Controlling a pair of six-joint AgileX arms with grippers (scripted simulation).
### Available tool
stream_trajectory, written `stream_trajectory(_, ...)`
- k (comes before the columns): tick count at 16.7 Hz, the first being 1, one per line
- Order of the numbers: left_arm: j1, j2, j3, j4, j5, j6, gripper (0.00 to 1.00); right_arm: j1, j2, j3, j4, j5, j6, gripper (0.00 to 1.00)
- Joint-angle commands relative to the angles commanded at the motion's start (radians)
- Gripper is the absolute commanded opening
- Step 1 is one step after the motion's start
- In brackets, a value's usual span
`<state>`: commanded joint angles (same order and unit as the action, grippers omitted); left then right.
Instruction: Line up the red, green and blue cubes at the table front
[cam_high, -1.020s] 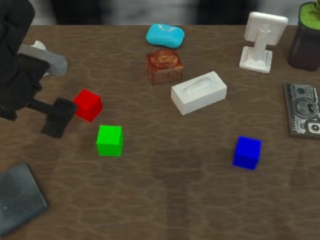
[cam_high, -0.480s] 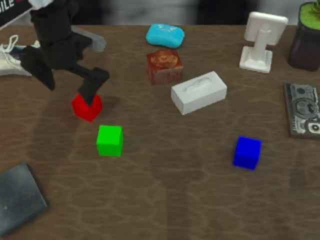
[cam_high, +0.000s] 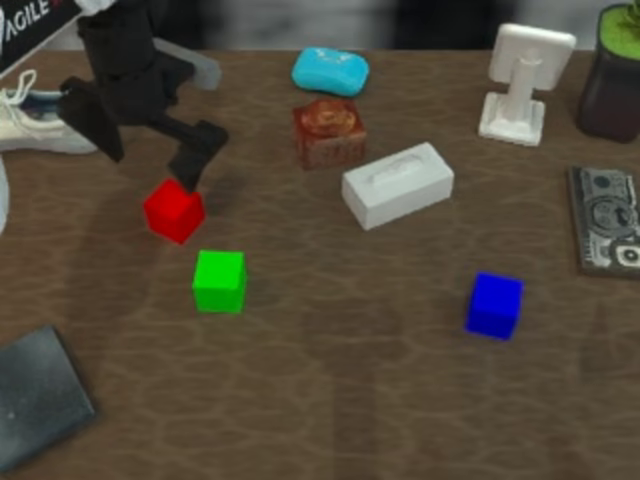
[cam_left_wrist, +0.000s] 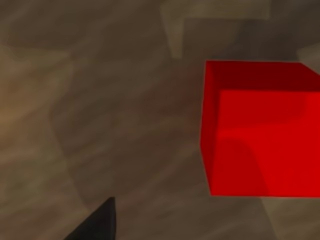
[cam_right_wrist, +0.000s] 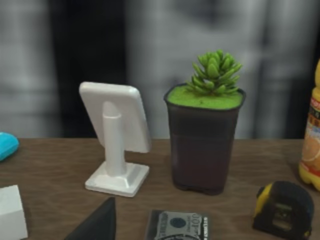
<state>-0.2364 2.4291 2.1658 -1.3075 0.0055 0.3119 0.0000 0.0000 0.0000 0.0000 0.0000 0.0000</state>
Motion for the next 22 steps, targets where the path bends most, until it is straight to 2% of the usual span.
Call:
stream_trajectory(5, 0.002, 0.007, -0.038, 0.040, 0.000, 0.001, 1.00, 0.000, 0.000, 0.000, 0.000, 0.000, 0.000, 1.00)
stream_trajectory(11, 0.001, 0.070, -0.202, 0.277, 0.001, 0.002, 1.00, 0.000, 0.000, 0.000, 0.000, 0.000, 0.000, 1.00)
stream_trajectory(16, 0.001, 0.078, -0.219, 0.297, 0.001, 0.002, 1.00, 0.000, 0.000, 0.000, 0.000, 0.000, 0.000, 1.00)
stream_trajectory(22, 0.001, 0.078, -0.219, 0.297, 0.001, 0.002, 0.55, 0.000, 0.000, 0.000, 0.000, 0.000, 0.000, 1.00)
